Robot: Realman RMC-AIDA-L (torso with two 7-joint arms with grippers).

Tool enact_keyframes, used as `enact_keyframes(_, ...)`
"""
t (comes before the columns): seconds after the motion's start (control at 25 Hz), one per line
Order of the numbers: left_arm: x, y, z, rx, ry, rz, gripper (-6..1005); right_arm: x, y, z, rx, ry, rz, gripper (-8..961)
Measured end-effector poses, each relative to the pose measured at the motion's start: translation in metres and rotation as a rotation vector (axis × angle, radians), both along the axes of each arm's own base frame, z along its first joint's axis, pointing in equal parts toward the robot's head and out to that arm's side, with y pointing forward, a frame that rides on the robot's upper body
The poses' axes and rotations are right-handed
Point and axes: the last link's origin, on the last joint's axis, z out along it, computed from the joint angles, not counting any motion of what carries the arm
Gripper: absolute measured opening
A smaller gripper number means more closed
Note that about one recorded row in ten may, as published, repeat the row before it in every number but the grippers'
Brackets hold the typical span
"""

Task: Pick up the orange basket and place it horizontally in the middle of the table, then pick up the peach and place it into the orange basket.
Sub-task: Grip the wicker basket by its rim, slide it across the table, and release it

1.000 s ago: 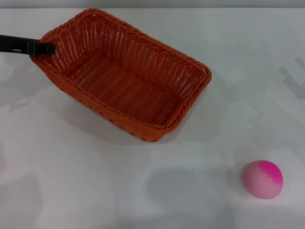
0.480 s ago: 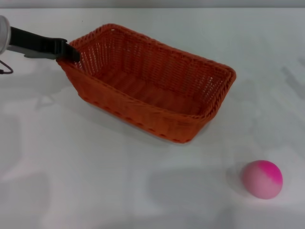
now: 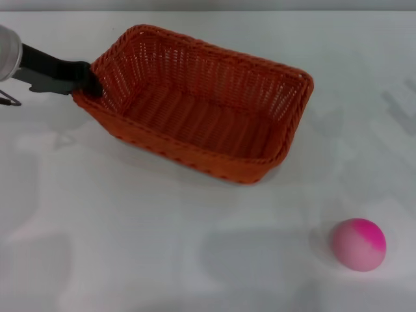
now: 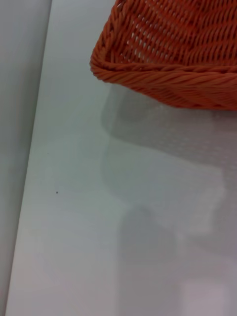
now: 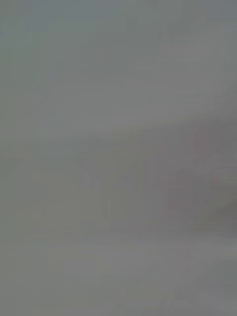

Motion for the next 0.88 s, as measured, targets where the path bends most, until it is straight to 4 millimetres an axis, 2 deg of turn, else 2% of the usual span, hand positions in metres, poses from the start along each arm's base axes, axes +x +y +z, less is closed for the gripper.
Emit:
enact_keyframes(0.2,0.008,0.004,-0.004,-0.011,-0.005,0.015,183,-0.001,0.001,0.001,-0.005,-0.005,0.005,645)
enact_keyframes(0.56,0.008,0.011,-0.006,0.032,0.003,0.091,182,-0.003,0.004,0.001,-0.009,-0.022,0.023,644)
enact_keyframes(0.88,0.011,0.005,-0.017,0.014,0.027,0.127,182,-0.005,0.006,0.007,0.000,-0.057,0.039,646)
